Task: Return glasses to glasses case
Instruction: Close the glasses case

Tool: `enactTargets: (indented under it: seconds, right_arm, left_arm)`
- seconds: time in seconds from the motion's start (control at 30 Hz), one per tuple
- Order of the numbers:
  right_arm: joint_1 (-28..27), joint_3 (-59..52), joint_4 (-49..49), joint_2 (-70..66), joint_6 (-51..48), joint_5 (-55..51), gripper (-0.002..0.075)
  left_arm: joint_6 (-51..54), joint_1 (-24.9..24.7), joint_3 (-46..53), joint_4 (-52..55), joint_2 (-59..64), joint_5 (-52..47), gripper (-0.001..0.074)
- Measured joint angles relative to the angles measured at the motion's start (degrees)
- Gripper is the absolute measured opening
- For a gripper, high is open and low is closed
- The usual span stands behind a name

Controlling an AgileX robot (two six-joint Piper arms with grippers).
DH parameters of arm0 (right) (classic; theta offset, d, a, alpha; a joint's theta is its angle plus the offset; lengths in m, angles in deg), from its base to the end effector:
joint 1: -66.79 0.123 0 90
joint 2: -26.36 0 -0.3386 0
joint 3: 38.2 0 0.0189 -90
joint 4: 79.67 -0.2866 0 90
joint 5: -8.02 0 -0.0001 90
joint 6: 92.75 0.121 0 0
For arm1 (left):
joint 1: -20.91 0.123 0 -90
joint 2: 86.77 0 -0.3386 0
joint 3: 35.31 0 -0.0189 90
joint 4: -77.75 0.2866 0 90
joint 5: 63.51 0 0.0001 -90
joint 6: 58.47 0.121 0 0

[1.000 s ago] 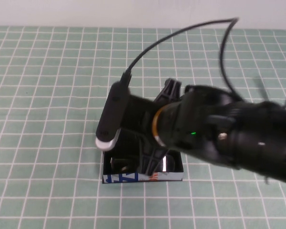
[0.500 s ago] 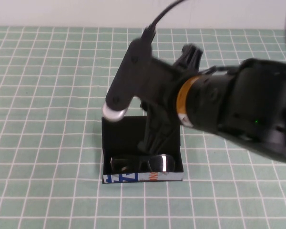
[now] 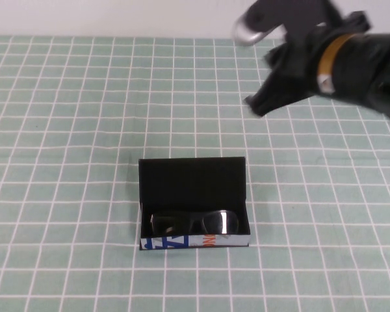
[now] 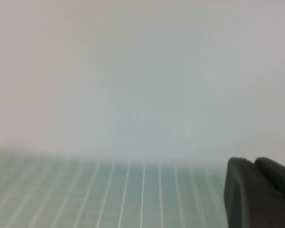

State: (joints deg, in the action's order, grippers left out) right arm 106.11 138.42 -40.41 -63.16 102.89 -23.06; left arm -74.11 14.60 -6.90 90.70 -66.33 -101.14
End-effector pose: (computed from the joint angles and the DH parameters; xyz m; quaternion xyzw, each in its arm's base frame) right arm 0.3232 0.2136 0.4124 -0.3395 0.7785 -0.0516 0.5254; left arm 0.0074 0.0159 0.4528 -0.0444 0.6793 -0.0276 0.7320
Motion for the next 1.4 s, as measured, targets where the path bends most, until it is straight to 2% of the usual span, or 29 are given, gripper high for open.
enactTargets:
  seconds: [0.13,0.23,0.43,0.63,0.83,1.03,1.17,1.4]
  right_arm:
    - [-4.4,0.0,-2.5,0.0,0.5,-0.5,-0.0011]
    - [-5.9,0.0,-4.9,-0.1,-2.5,-1.8,-0.0011]
    - [-6.1,0.0,-20.3,-3.1,-21.9,-3.3,-0.0011]
    - [-6.1,0.6,-36.9,-8.1,-35.8,-8.3,-0.0011]
    - [-7.1,8.7,-48.4,-12.9,-43.6,-16.5,-0.0011]
    - [-11.7,22.5,-63.8,-21.3,-47.5,-27.8,-0.0011]
    - [-14.0,28.9,-70.1,-27.1,-47.8,-31.4,-0.0011]
    - [-14.1,30.7,-71.4,-33.3,-47.8,-33.3,-0.0014]
  left_arm:
    - [22.5,0.0,-1.6,-14.5,9.2,-13.8,-0.0002]
    - [32.9,0.0,-1.6,-22.0,15.8,-18.9,-0.0002]
    - [37.2,0.0,-1.6,-33.7,25.9,-16.5,-0.0002]
    - [44.2,0.0,-0.2,-49.2,36.2,-16.5,-0.0002]
    - [56.8,0.0,3.9,-64.9,46.0,-19.4,-0.0002]
    - [65.4,-0.1,5.9,-72.4,56.1,-22.3,-0.0002]
    - [66.4,-3.8,5.9,-73.4,61.7,-18.8,-0.0002]
    - [65.7,-18.7,5.9,-71.5,67.0,-2.5,-0.0002]
